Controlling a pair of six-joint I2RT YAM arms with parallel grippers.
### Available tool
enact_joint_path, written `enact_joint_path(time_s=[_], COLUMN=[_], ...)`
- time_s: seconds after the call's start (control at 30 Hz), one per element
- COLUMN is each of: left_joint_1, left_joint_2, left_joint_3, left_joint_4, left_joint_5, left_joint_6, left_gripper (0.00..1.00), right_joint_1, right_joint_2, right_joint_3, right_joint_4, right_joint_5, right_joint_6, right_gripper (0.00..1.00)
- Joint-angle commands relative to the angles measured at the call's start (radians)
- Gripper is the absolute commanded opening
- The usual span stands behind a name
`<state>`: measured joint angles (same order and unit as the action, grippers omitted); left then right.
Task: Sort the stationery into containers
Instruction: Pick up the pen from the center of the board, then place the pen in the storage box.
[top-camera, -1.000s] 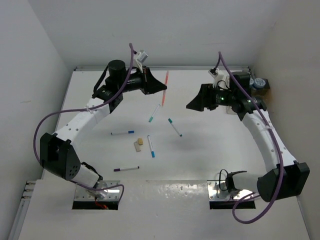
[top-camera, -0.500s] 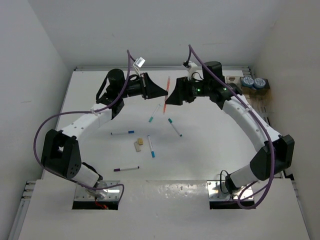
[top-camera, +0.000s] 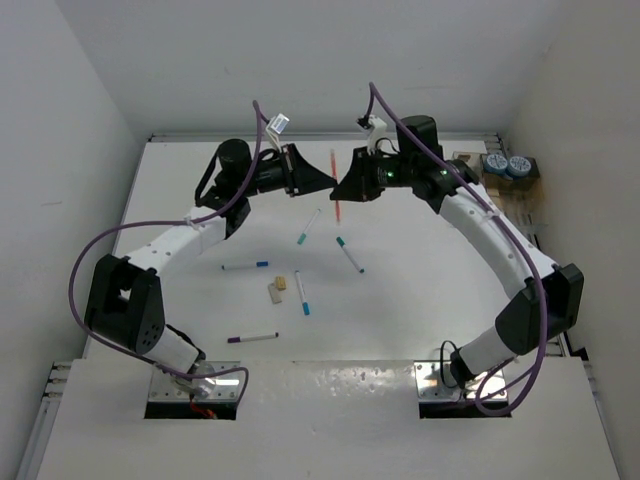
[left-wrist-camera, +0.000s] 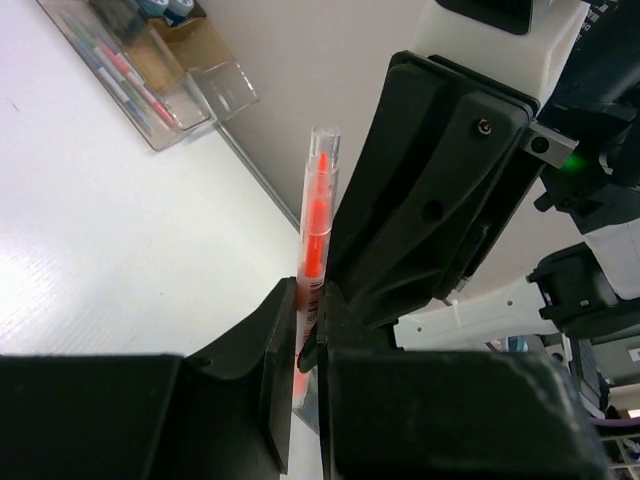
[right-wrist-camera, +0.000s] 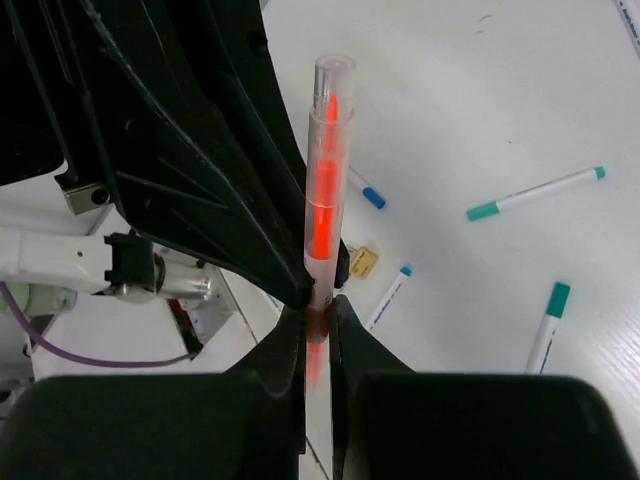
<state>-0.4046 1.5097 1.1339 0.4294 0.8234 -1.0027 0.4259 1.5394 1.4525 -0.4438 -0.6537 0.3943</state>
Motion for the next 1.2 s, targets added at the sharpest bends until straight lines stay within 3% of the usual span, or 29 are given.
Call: enact_joint_path(time_s=[0.0,0.03,0.13,0.3,0.4,0.57,0.7,0.9,1.13,1.17], left_joint_1=[-0.002,0.009,0.042,0.087,0.096,0.082,0.073,0.073,0.079,0.081], left_joint_2=[-0.009,-0.011,-0.013,0.050,0.047,-0.003,0.009,0.012,0.017,0.018], left_joint_3=[0.009,0.018,0.055,0.275,0.302,0.260,0.271,0.234,0.242,0.242], left_joint_4=[0.053,0.037,-0.142,-0.639,-0.734,-0.765,-0.828,-0.866,-0.946,-0.955], left_joint_5=[0.056,0.053,0.001,-0.162,-0.312,-0.533,-0.510,-0.509,-0.636,-0.645], left_joint_6=[-0.033,-0.021,0.093,0.513,0.653,0.823,0.895,0.990,1.061,1.069], left_gripper=[0.14,0.44,1.00,1.00,1.00,1.00,1.00,1.00,1.00,0.99], right_joint_1=[-0.015,-0.021,-0.082,-0.286,-0.456,-0.631,-0.682,-0.662,-0.630,-0.630], right_joint_2=[-0.008,-0.015,-0.033,-0.026,0.008,0.203,0.379,0.585,0.671,0.680], right_joint_3=[0.011,0.006,-0.021,-0.018,0.005,0.149,0.308,0.495,0.451,0.448], right_joint_4=[0.024,0.016,0.010,-0.064,-0.107,-0.182,-0.239,-0.265,-0.217,-0.219], right_joint_5=[0.087,0.107,0.117,0.166,0.201,0.371,0.425,0.502,0.585,0.589], right_joint_6=[-0.060,-0.077,-0.078,-0.166,-0.257,-0.489,-0.532,-0.557,-0.586,-0.588], right_gripper=[0.00,0.00,0.00,0.00,0.00,0.00,0.00,0.00,0.01,0.09])
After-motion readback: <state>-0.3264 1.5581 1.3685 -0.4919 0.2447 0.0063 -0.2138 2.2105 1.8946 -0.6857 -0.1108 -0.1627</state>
